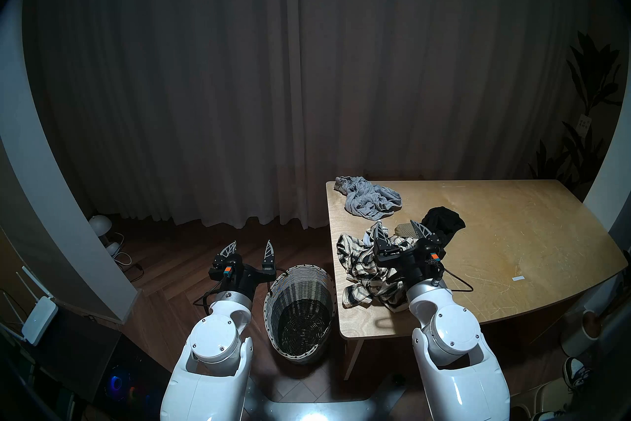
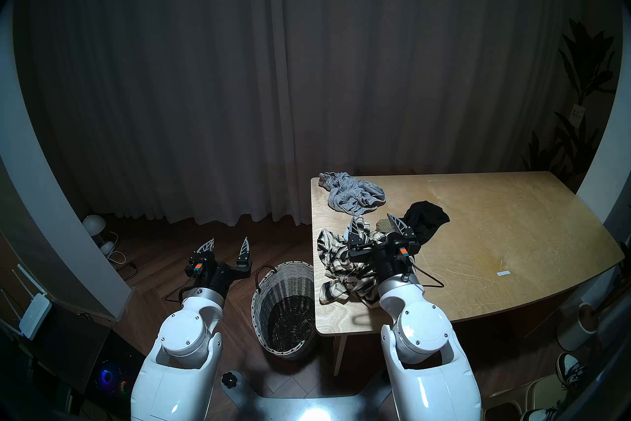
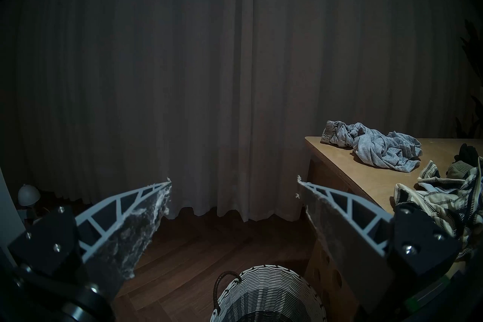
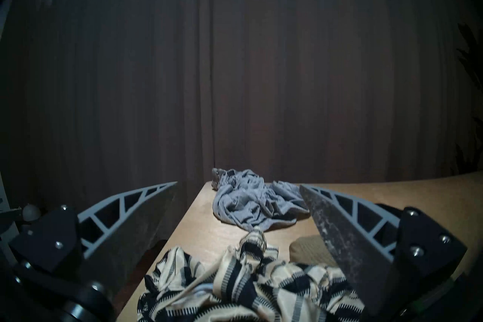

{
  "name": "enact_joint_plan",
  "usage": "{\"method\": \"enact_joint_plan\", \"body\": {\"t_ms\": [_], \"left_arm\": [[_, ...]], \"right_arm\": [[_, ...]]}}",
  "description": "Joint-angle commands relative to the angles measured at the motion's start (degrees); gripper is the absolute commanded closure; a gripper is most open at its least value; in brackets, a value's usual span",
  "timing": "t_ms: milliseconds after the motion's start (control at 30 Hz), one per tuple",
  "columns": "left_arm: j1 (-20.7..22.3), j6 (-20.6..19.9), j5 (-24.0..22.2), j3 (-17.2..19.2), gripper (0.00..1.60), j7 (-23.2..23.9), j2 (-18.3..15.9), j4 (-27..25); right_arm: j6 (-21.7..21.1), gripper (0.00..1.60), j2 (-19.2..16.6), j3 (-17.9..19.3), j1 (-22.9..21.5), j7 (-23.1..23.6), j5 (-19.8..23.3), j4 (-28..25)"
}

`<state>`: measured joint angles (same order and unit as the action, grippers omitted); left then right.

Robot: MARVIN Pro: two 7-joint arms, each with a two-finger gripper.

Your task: Toss clothes into the laundry hamper

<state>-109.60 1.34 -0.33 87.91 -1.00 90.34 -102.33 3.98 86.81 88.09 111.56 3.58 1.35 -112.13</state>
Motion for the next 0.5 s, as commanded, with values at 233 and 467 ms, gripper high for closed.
{"method": "enact_joint_plan", "body": {"t_ms": [233,467], "left_arm": [[0.83,0.92,2.7,2.83,0.0,-0.69,-3.31,-1.89],[-0.83,1.37,2.24,7.94,0.0,0.08,-6.33,-6.0]], "right_arm": [[-12.64,0.0,-7.94,4.18,7.14,8.22,0.35,-10.7],[-18.83,0.0,-7.6,4.21,-0.26,9.72,1.55,-3.05]]}}
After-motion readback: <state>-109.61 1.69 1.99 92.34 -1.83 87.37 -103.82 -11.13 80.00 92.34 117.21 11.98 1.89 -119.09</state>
